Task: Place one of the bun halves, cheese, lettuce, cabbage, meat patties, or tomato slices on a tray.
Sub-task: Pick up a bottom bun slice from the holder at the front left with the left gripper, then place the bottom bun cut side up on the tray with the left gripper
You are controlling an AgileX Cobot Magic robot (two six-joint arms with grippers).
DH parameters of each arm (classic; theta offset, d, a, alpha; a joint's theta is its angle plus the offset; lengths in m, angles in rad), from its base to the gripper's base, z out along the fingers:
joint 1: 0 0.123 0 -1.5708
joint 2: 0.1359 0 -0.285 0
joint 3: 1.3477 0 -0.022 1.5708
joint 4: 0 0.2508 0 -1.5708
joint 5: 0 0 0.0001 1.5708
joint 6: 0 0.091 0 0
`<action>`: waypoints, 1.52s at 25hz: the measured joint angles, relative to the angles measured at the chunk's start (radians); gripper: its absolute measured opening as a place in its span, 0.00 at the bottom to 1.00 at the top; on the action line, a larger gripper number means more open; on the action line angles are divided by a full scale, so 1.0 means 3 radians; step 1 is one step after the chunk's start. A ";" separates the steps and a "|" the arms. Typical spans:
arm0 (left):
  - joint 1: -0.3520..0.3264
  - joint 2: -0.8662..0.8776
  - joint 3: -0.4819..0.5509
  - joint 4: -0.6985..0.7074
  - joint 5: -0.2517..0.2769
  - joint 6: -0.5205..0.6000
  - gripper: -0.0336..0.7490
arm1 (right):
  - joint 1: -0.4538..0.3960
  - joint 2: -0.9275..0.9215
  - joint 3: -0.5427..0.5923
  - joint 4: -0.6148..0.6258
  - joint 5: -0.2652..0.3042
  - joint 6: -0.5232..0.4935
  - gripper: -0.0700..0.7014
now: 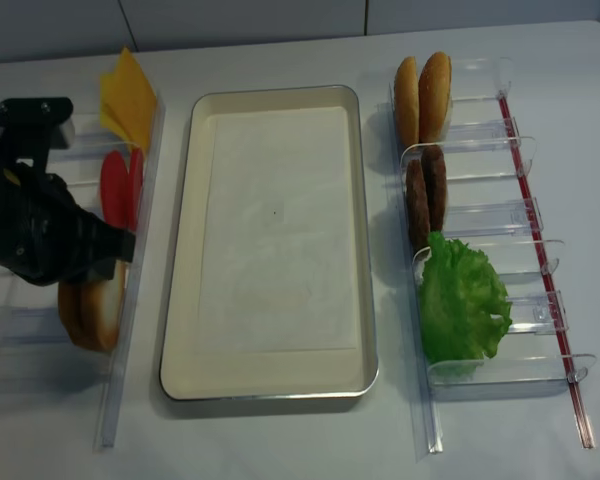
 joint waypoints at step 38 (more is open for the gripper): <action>-0.0796 -0.0346 -0.0318 -0.0834 -0.0334 -0.0153 0.26 | 0.0000 0.0000 0.0000 0.0000 0.0000 0.0000 0.57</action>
